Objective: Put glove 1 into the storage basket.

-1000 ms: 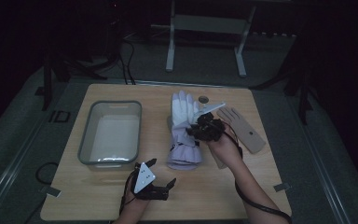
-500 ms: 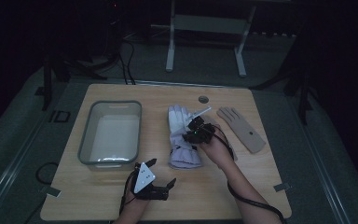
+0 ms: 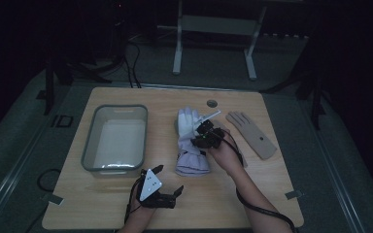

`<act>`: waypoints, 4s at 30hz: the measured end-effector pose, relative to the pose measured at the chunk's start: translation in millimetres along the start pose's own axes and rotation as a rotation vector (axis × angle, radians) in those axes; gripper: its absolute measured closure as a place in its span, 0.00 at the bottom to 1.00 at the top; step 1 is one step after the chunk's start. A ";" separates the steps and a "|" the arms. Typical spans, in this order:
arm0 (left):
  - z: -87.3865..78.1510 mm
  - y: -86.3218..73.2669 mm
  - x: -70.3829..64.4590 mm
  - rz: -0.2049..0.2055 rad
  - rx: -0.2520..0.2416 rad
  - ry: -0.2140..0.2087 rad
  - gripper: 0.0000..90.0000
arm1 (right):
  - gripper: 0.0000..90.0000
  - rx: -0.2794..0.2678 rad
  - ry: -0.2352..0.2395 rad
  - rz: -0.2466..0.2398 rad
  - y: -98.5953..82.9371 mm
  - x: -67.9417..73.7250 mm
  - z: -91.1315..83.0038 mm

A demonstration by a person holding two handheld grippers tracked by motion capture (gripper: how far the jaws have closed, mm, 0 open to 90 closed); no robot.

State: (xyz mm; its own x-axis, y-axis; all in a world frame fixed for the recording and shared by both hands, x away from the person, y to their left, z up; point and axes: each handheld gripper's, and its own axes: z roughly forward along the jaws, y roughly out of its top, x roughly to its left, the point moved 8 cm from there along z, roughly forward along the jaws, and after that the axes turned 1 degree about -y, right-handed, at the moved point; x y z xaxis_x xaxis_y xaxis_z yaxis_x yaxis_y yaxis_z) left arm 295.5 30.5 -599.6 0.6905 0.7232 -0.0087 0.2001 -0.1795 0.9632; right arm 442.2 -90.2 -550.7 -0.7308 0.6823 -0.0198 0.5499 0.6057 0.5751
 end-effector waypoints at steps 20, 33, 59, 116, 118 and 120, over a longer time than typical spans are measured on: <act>0.1 -0.1 0.3 -0.003 0.002 0.003 0.02 | 0.82 0.025 0.063 -0.014 -40.8 9.4 -1.6; -0.6 -1.2 5.5 -0.060 0.012 0.020 0.02 | 0.69 -0.024 0.106 -0.031 -42.5 13.8 -19.8; -0.5 5.0 -8.5 -0.141 0.078 -0.185 0.02 | 0.20 -0.240 0.132 -0.022 -62.3 -18.2 -76.9; 43.4 17.4 -7.7 -0.377 0.502 -0.284 0.81 | 0.91 -0.128 0.219 0.276 -78.9 -9.5 -24.5; 41.3 25.4 -5.1 -0.378 0.493 -0.284 0.81 | 0.91 -0.148 0.211 0.272 -74.0 -9.4 -30.8; 39.6 32.1 -2.3 -0.373 0.488 -0.280 0.81 | 0.91 -0.162 0.194 0.261 -67.7 -9.0 -37.4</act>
State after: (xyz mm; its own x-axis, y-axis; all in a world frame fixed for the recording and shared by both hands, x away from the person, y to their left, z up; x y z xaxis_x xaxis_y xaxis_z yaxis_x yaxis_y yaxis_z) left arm 327.9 -3.3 -579.3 0.6554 0.6068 -0.4497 0.7056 -0.2796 0.6511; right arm 396.4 -152.6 -558.8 -0.6461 0.7055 0.2913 0.6681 0.3382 0.6628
